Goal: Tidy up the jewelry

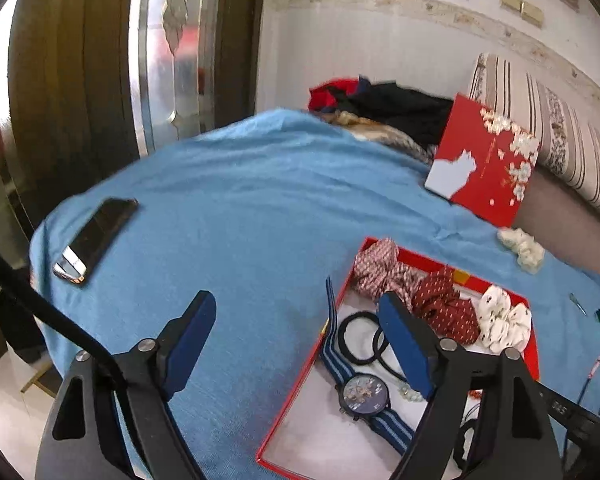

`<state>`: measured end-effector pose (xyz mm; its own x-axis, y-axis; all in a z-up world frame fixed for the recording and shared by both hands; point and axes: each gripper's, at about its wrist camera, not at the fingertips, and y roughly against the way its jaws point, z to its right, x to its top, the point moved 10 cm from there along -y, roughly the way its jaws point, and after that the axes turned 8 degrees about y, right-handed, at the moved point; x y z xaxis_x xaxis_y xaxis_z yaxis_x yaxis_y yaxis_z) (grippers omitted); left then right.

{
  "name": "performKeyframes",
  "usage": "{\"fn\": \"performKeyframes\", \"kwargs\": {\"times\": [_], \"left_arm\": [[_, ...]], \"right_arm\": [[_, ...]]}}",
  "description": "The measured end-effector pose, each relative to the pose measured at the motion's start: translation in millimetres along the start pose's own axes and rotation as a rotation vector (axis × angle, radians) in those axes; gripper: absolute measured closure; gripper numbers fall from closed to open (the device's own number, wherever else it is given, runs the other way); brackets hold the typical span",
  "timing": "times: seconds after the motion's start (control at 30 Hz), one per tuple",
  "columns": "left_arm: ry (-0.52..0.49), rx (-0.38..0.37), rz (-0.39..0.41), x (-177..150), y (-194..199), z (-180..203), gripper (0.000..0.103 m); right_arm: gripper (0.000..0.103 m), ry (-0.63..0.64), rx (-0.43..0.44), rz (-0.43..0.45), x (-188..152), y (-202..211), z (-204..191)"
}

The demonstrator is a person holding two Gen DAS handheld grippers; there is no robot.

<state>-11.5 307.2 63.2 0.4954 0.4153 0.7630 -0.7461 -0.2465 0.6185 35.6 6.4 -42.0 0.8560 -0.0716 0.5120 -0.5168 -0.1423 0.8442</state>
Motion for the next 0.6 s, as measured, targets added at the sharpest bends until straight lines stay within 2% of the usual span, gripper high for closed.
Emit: {"fn": "performKeyframes", "kwargs": {"times": [0.13, 0.23, 0.3, 0.43, 0.6], "left_arm": [[-0.023, 0.033, 0.127, 7.1, 26.8, 6.3, 0.008], [-0.027, 0.022, 0.145, 2.2, 41.3, 13.8, 0.006], [-0.017, 0.015, 0.133, -7.0, 50.7, 17.9, 0.005], [-0.022, -0.017, 0.082, -27.2, 68.2, 28.5, 0.004], [-0.109, -0.028, 0.017, -57.0, 90.7, 46.6, 0.002]], "right_arm": [[0.08, 0.036, 0.005, 0.048, -5.0, 29.6, 7.3], [0.071, 0.044, 0.004, 0.073, -12.9, 50.2, 17.6], [0.065, 0.047, 0.002, 0.085, -19.3, 62.7, 25.4], [0.062, 0.08, -0.017, 0.11, -33.4, 85.3, 37.4], [0.057, 0.149, -0.055, 0.138, -54.0, 102.6, 41.9]]}}
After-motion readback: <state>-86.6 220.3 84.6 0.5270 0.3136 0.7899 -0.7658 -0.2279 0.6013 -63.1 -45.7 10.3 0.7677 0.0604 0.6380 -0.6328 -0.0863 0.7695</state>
